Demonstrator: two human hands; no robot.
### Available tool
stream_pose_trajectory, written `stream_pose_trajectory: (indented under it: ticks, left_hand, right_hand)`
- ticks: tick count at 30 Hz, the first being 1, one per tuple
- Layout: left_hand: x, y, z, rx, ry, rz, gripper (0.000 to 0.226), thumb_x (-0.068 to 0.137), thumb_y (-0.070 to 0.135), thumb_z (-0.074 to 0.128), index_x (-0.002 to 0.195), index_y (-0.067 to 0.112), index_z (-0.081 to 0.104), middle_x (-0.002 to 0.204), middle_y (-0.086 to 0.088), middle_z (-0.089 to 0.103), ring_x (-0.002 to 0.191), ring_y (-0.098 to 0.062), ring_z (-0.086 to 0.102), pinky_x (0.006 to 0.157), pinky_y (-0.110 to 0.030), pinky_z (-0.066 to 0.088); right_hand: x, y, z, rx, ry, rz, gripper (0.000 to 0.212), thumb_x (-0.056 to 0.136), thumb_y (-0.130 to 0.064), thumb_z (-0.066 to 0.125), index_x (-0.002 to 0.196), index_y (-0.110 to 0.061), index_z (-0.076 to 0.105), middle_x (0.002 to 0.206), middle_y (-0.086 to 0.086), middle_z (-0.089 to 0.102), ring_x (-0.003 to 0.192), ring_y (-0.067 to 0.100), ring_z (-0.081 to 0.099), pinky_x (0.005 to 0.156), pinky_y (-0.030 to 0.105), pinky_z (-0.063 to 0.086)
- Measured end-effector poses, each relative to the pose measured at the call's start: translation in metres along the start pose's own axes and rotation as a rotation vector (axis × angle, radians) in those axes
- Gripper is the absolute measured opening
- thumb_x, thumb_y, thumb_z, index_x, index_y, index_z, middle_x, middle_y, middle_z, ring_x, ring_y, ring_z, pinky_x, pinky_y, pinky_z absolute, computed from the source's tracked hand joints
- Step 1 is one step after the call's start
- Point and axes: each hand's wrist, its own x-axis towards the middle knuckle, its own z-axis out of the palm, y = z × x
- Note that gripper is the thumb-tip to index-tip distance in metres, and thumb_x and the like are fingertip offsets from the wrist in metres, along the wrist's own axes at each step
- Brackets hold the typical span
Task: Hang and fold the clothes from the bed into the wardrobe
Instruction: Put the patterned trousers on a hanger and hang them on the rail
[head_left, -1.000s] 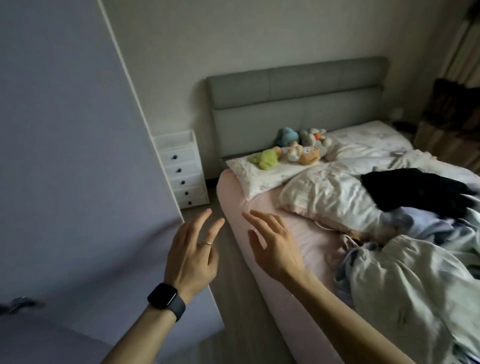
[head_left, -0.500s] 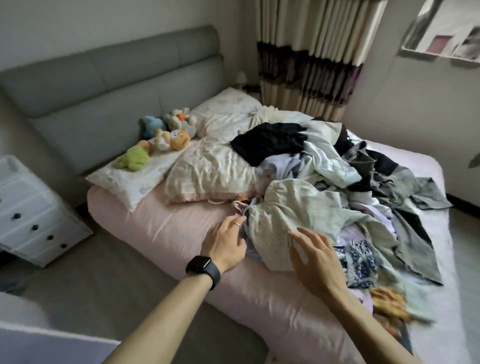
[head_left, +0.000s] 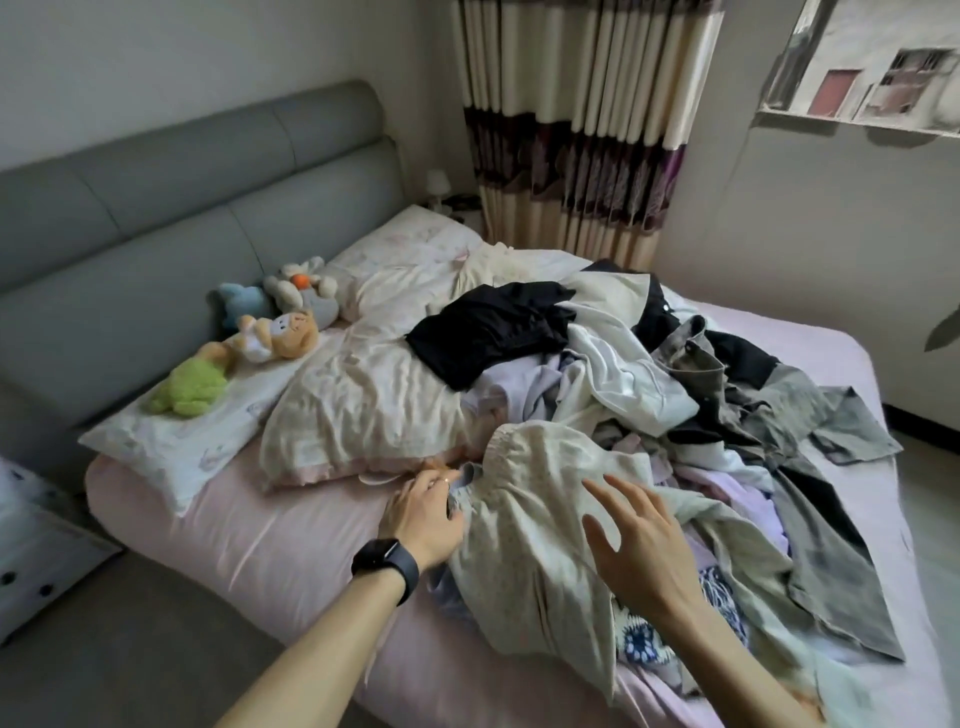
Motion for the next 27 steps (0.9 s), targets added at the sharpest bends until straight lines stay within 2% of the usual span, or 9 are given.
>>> stream_pose_trajectory:
  ticks: [3, 7, 10, 13, 16, 19, 23, 25, 27]
  left_hand:
    - [0.040, -0.011, 0.013, 0.014, -0.041, -0.069, 0.055, 0.092, 0.035, 0.050, 0.147, 0.030, 0.044, 0.149, 0.005, 0.044, 0.135, -0.019, 0.042, 0.108, -0.031, 0.037]
    - [0.093, -0.030, 0.050, -0.019, -0.098, -0.168, 0.053, 0.091, 0.035, 0.049, 0.144, 0.030, 0.046, 0.148, 0.005, 0.043, 0.135, -0.019, 0.042, 0.107, -0.031, 0.038]
    - [0.131, -0.049, 0.094, -0.116, -0.160, -0.233, 0.045, 0.090, 0.033, 0.053, 0.135, 0.026, 0.052, 0.142, 0.000, 0.044, 0.130, -0.022, 0.046, 0.102, -0.032, 0.043]
    - [0.166, -0.067, 0.145, -0.208, -0.233, -0.301, 0.051, 0.091, 0.034, 0.056, 0.141, 0.023, 0.049, 0.141, -0.008, 0.047, 0.128, -0.030, 0.048, 0.104, -0.039, 0.043]
    - [0.187, -0.085, 0.183, -0.103, -0.260, -0.359, 0.050, 0.091, 0.048, 0.049, 0.138, 0.032, 0.047, 0.138, -0.004, 0.052, 0.125, -0.031, 0.051, 0.104, -0.043, 0.041]
    - [0.202, -0.099, 0.212, 0.058, -0.266, -0.354, 0.054, 0.092, 0.056, 0.041, 0.142, 0.038, 0.042, 0.135, -0.002, 0.058, 0.124, -0.030, 0.051, 0.105, -0.045, 0.035]
    - [0.207, -0.104, 0.232, 0.115, -0.255, -0.323, 0.057, 0.094, 0.058, 0.043, 0.148, 0.041, 0.033, 0.131, 0.000, 0.062, 0.125, -0.030, 0.049, 0.107, -0.044, 0.033]
    - [0.209, -0.107, 0.234, 0.098, -0.244, -0.330, 0.058, 0.093, 0.057, 0.047, 0.147, 0.041, 0.034, 0.131, 0.002, 0.062, 0.127, -0.027, 0.048, 0.110, -0.043, 0.031]
    - [0.211, -0.110, 0.234, 0.099, -0.238, -0.326, 0.052, 0.093, 0.051, 0.050, 0.143, 0.040, 0.039, 0.127, 0.003, 0.064, 0.124, -0.025, 0.051, 0.108, -0.040, 0.032]
  right_hand:
    - [0.044, 0.014, 0.019, -0.003, -0.071, 0.021, 0.047, 0.095, -0.042, 0.061, 0.141, -0.031, 0.056, 0.146, -0.002, 0.054, 0.135, 0.023, 0.045, 0.109, 0.040, 0.042]
    - [0.096, 0.037, 0.061, -0.035, -0.110, 0.017, 0.053, 0.092, -0.043, 0.065, 0.142, -0.030, 0.055, 0.146, -0.001, 0.054, 0.132, 0.025, 0.047, 0.109, 0.040, 0.042]
    - [0.131, 0.058, 0.105, -0.109, -0.214, 0.057, 0.060, 0.095, -0.051, 0.053, 0.151, -0.036, 0.039, 0.156, -0.006, 0.040, 0.139, 0.021, 0.036, 0.113, 0.037, 0.034]
    - [0.161, 0.076, 0.156, -0.182, -0.308, 0.089, 0.067, 0.096, -0.056, 0.048, 0.156, -0.037, 0.027, 0.163, -0.002, 0.028, 0.147, 0.023, 0.025, 0.118, 0.037, 0.026]
    - [0.187, 0.083, 0.196, -0.274, -0.392, 0.098, 0.072, 0.095, -0.063, 0.040, 0.158, -0.041, 0.011, 0.167, 0.003, 0.013, 0.153, 0.025, 0.009, 0.122, 0.039, 0.015]
    - [0.215, 0.082, 0.236, -0.338, -0.411, 0.091, 0.078, 0.093, -0.070, 0.034, 0.158, -0.043, 0.001, 0.169, 0.004, 0.002, 0.154, 0.027, 0.003, 0.121, 0.047, 0.012]
    - [0.233, 0.079, 0.277, -0.317, -0.463, 0.118, 0.076, 0.091, -0.073, 0.031, 0.156, -0.045, 0.003, 0.168, 0.003, 0.004, 0.154, 0.028, 0.004, 0.119, 0.055, 0.013]
    - [0.229, 0.082, 0.290, -0.334, -0.503, 0.159, 0.073, 0.092, -0.069, 0.034, 0.156, -0.044, 0.009, 0.167, 0.003, 0.011, 0.152, 0.027, 0.009, 0.118, 0.052, 0.017]
    - [0.221, 0.085, 0.296, -0.329, -0.491, 0.208, 0.068, 0.092, -0.063, 0.044, 0.153, -0.041, 0.023, 0.160, 0.002, 0.025, 0.145, 0.028, 0.022, 0.113, 0.048, 0.026]
